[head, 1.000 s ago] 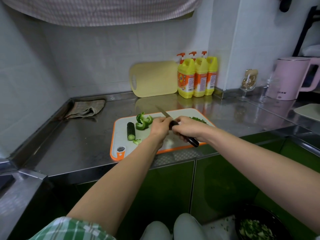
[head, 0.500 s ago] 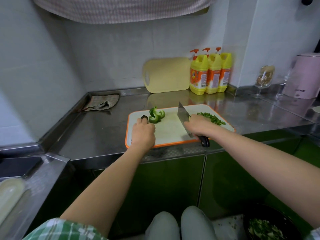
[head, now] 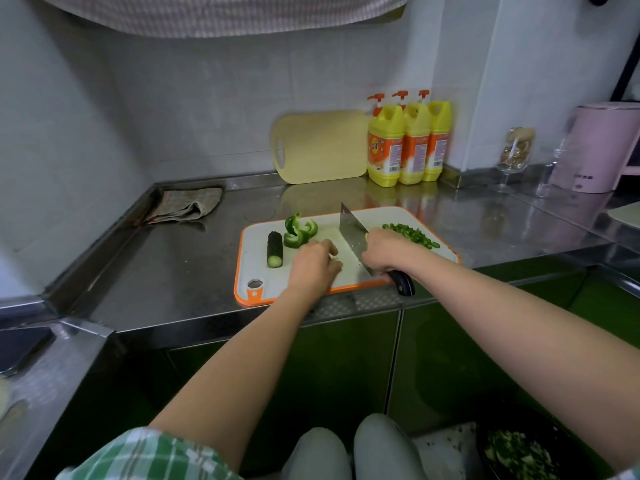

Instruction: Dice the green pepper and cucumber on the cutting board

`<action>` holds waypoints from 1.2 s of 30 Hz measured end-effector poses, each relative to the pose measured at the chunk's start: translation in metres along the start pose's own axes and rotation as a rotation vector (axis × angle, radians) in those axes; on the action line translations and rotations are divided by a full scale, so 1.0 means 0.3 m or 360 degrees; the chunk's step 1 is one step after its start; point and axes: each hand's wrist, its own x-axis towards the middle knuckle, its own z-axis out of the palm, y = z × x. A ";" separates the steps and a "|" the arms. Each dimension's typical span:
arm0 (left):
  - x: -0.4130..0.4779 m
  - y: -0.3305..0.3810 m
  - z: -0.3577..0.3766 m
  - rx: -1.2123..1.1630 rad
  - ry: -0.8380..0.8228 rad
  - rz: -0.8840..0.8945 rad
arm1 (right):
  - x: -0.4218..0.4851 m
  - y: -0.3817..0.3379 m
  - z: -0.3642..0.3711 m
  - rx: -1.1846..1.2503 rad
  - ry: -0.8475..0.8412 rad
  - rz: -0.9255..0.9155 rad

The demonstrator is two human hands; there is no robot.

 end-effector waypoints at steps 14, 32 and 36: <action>0.009 -0.018 0.037 -0.0124 0.0025 -0.0011 | 0.024 0.049 0.013 0.0288 0.0014 -0.0006; 0.054 0.023 0.065 -0.0032 -0.0012 0.0020 | -0.017 0.134 -0.037 0.0327 -0.0026 -0.0200; 0.038 0.031 0.061 -0.0125 0.0062 0.0028 | -0.024 0.138 -0.024 0.0338 -0.0032 -0.0198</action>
